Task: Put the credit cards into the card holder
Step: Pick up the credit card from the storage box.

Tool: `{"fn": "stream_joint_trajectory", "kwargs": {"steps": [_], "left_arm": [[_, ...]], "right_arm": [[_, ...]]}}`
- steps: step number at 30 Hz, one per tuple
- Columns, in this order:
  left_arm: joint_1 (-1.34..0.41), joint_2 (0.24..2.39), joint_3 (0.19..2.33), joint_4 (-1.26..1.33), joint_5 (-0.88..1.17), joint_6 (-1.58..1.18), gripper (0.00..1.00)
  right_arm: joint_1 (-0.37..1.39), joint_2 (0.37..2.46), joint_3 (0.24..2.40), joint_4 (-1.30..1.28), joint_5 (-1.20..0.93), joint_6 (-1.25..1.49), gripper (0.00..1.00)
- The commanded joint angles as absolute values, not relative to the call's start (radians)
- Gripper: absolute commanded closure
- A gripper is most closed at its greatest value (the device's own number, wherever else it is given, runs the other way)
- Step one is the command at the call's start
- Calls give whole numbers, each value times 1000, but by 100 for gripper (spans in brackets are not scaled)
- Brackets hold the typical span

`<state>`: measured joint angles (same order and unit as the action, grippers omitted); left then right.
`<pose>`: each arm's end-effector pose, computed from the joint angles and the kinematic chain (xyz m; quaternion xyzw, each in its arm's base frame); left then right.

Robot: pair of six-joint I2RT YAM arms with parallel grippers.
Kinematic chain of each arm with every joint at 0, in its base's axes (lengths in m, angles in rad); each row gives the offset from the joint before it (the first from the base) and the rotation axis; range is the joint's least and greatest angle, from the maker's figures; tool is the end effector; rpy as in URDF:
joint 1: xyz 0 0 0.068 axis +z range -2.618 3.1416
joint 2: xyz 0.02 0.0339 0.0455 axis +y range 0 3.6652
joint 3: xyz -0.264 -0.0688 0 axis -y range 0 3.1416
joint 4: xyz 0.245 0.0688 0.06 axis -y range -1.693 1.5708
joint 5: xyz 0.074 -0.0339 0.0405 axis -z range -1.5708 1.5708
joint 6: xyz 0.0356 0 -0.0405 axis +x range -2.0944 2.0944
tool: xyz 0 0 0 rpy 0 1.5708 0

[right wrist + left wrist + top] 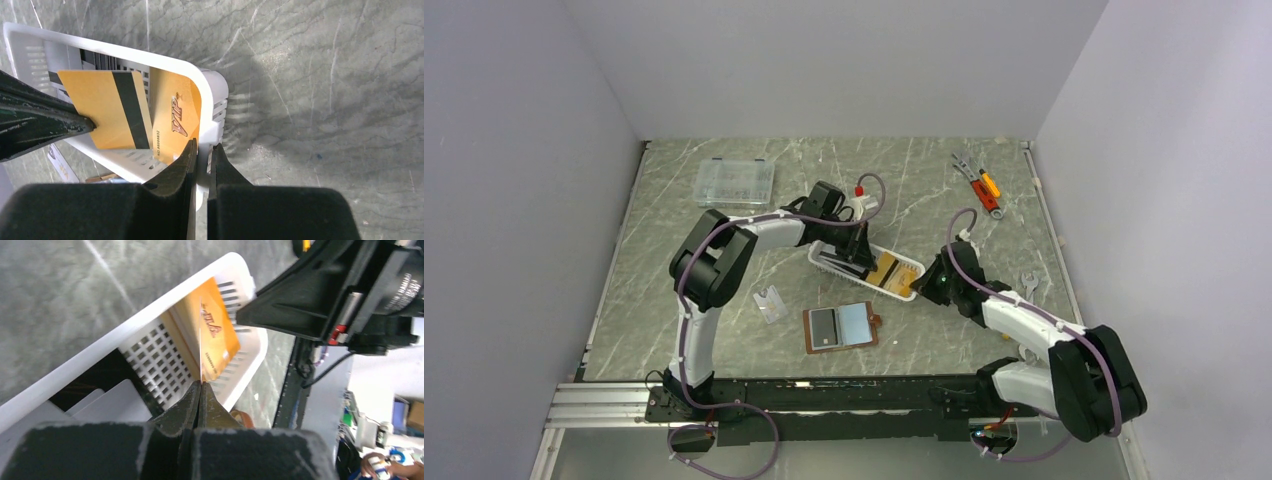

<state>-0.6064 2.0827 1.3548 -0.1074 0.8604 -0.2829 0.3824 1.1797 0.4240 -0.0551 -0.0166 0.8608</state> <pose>0.3440 -0.2714 0.1534 0.2846 0.8129 -0.4919 0.1276 0.1986 0.0805 0.1538 0.2170 0.9029 0.2223 0.2970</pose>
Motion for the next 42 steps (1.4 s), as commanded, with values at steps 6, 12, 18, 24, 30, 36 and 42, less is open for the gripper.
{"fn": "stream_joint_trajectory", "kwargs": {"steps": [6,12,18,24,30,36,42], "left_arm": [[-620,2017,1265,283,1189,-525,100],[-615,1953,1258,343,1219,-549,100],[-612,1969,1284,180,1170,-371,100],[-592,1987,1293,128,1148,-306,100],[-557,1944,1304,180,1229,-369,100],[-525,1872,1260,354,1306,-524,100],[-513,1842,1173,696,1337,-808,100]], "right_arm": [[317,1025,462,-20,-162,753,71],[272,935,459,46,-297,713,60],[248,973,442,16,-287,711,63],[248,976,414,5,-208,709,67],[241,945,461,33,-286,663,60],[207,902,442,276,-724,677,56],[208,905,372,583,-833,858,50]]}}
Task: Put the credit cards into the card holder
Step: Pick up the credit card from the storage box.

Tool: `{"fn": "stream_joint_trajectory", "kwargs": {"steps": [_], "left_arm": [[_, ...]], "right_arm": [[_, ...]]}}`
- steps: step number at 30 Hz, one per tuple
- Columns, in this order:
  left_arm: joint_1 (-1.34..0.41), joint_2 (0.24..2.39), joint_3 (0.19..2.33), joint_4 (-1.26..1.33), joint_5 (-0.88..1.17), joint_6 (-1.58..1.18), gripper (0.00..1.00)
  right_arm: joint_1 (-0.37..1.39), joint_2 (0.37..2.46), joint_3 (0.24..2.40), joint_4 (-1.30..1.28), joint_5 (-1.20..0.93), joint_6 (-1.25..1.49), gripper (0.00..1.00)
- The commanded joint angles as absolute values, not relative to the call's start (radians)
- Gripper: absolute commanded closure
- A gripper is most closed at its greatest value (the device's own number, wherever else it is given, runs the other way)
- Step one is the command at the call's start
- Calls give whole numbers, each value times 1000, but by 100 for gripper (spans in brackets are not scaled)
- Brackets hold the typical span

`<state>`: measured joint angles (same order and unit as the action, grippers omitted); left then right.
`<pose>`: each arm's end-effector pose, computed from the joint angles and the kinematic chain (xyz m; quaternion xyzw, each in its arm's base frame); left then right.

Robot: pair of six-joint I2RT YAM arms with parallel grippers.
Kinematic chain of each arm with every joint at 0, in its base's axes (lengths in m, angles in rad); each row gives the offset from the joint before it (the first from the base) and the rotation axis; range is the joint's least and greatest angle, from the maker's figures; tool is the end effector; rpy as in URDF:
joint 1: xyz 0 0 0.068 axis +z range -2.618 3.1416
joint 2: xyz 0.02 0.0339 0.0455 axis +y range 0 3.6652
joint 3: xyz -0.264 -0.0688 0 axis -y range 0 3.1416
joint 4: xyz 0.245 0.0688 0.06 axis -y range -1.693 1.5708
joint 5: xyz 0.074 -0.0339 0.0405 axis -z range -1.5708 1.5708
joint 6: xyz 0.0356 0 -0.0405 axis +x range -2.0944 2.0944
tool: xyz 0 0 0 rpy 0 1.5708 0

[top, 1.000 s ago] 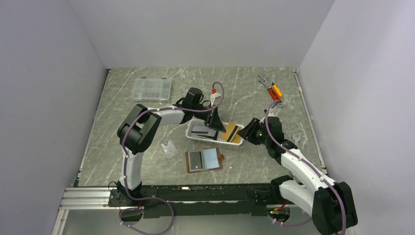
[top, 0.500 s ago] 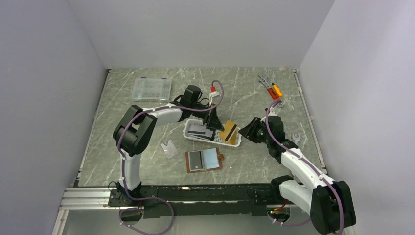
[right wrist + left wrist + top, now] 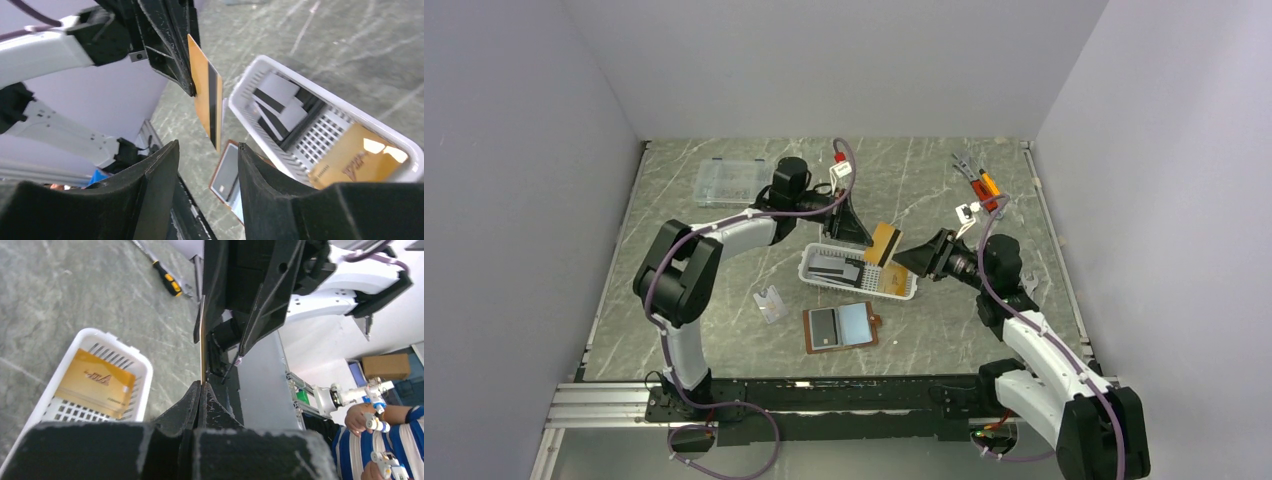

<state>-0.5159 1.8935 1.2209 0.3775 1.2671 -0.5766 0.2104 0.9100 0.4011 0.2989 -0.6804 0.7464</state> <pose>0.3431 -0.2337 0.2335 0.3327 0.6579 -0.6557 0.1630 0.1915 0.0638 0.2338 -0.0084 0.7622 0.5033 0.4071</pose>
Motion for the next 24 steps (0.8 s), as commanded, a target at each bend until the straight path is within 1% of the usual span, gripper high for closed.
{"fn": "stream_joint_trajectory", "kwargs": {"steps": [1,2,4,9,15,19,24], "left_arm": [[-511,1842,1159,769,1338,-871,100],[-510,1842,1150,819,1341,-926,100],[-511,1835,1138,860,1340,-954,100],[-511,1795,1120,844,1329,-944,100],[-513,1745,1100,825,1319,-927,100],[-520,1721,1083,837,1311,-929,100],[-524,1698,1067,813,1307,-910,100]], "right_arm": [[209,910,376,592,-827,866,50],[210,912,380,603,-823,875,50],[211,919,387,635,-808,897,50],[236,951,416,663,-760,916,52],[279,998,428,681,-710,951,60],[311,1021,457,660,-673,976,75],[334,1025,473,673,-652,1011,99]]}}
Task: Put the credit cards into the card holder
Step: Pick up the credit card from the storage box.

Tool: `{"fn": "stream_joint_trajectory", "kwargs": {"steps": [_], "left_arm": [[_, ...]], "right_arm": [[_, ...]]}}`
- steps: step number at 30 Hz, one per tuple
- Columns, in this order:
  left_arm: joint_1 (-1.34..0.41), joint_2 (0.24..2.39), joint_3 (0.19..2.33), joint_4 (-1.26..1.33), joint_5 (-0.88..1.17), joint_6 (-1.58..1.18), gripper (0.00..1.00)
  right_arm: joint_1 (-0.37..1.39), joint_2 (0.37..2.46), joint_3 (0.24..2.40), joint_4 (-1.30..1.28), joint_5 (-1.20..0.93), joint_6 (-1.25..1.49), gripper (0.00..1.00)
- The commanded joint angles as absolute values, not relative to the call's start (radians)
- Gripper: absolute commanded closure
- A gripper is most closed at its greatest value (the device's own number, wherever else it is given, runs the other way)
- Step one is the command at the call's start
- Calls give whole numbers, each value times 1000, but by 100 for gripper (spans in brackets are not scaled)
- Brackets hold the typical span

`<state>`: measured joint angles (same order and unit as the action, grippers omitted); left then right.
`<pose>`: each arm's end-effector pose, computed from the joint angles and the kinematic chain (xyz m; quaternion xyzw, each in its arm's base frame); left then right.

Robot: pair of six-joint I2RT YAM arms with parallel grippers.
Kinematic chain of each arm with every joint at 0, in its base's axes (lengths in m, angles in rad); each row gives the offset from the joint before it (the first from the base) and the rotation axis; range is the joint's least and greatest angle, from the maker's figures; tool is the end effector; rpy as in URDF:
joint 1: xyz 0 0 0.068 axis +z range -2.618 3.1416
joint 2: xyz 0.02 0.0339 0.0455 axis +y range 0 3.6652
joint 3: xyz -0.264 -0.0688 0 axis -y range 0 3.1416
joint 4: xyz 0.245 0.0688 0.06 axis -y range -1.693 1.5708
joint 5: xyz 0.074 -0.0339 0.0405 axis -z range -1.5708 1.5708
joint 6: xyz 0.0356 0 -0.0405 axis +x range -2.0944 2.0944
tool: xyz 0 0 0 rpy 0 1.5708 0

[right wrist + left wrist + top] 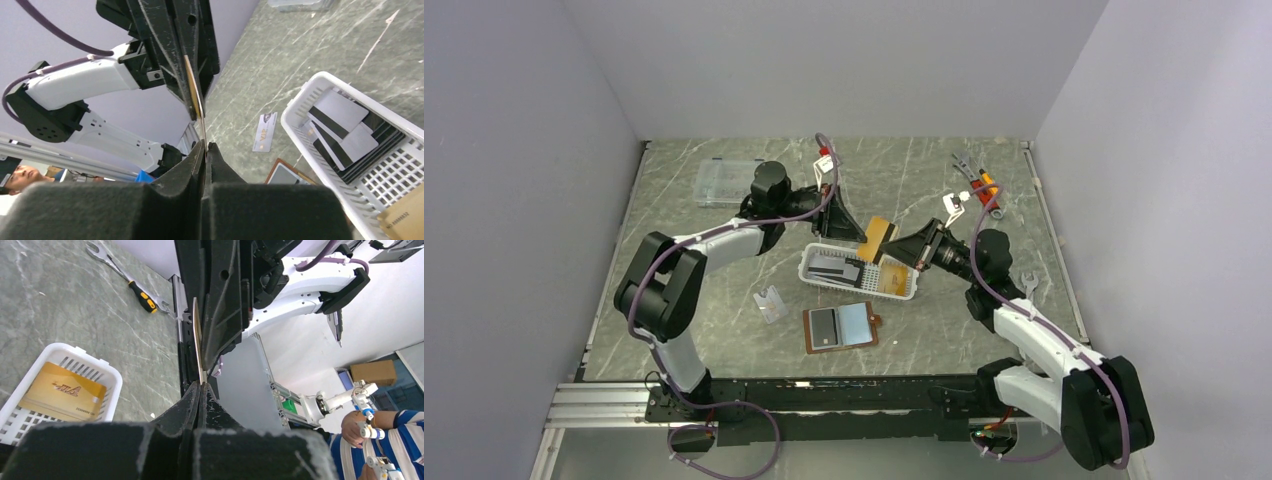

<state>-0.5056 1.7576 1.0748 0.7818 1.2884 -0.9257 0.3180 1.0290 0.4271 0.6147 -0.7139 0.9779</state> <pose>0.3163 -0.2142 0.2732 0.3235 0.6177 -0.6931 0.1828 0.2023 0.0911 0.2517 -0.0220 0.7033 0.5982 0.3835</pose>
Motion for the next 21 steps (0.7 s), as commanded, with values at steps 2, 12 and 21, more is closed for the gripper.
{"fn": "stream_joint_trajectory", "kwargs": {"steps": [2,12,21], "left_arm": [[-523,1684,1060,800,1304,-900,95],[-522,1653,1070,788,1293,-963,63],[-499,1633,1060,828,1293,-987,69]], "right_arm": [[335,998,465,663,-625,1021,100],[365,994,529,512,-639,950,100],[471,1064,622,309,-617,826,100]]}}
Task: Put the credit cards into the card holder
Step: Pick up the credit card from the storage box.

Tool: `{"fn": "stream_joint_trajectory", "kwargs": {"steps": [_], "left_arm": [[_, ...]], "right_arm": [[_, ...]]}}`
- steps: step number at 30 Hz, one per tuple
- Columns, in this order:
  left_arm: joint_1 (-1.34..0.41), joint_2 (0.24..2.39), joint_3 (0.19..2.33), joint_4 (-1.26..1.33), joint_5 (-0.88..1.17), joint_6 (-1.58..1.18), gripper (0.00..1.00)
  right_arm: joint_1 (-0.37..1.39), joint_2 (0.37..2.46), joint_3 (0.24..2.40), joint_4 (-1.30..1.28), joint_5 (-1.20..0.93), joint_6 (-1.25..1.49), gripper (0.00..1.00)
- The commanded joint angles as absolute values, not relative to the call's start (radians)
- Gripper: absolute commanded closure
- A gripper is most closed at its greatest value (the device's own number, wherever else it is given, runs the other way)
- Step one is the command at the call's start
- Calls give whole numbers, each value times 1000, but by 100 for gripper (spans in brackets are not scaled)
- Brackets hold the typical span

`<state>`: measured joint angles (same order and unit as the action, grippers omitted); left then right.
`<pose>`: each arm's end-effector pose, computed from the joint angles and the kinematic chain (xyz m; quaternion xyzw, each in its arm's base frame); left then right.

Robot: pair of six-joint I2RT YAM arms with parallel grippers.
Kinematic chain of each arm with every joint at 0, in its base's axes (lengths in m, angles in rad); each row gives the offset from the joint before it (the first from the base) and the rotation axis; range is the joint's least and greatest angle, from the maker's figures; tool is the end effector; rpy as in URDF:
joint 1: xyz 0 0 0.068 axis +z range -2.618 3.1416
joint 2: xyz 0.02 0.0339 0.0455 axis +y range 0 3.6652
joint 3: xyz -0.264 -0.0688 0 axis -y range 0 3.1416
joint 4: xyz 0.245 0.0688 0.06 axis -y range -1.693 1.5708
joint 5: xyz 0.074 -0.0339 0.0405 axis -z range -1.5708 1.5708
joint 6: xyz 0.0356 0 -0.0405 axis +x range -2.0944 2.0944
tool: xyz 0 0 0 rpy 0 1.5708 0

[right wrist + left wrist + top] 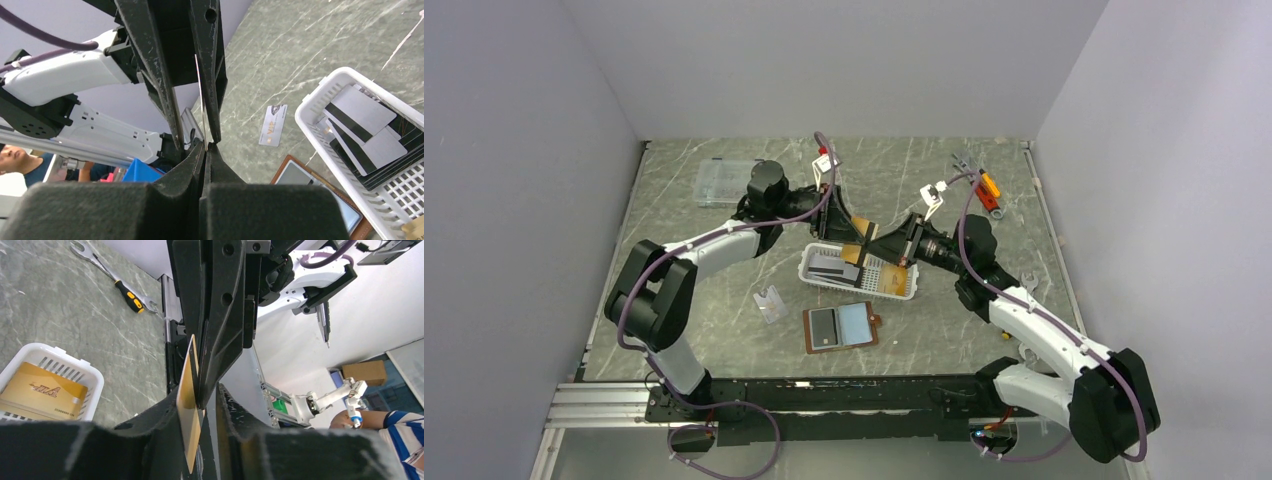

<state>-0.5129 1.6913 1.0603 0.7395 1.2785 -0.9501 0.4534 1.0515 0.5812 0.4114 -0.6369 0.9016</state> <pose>0.3045 -0.2106 0.2886 0.3173 0.6194 -0.6955 0.1785 0.2038 0.1229 0.2791 -0.0558 0.7215 0.5859 0.3648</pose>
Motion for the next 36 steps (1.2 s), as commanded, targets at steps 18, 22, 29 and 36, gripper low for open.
{"fn": "stream_joint_trajectory", "kwargs": {"steps": [18,22,29,36], "left_arm": [[-458,1620,1028,958,1285,-1081,100],[-459,1621,1024,974,1277,-1101,100],[-460,1623,1010,968,1269,-1091,100],[-458,1626,1007,969,1263,-1093,100]], "right_arm": [[464,1002,561,435,-627,874,71],[465,1062,546,610,-647,965,64],[501,1155,562,815,-644,1069,66],[532,1201,560,824,-656,1091,91]]}}
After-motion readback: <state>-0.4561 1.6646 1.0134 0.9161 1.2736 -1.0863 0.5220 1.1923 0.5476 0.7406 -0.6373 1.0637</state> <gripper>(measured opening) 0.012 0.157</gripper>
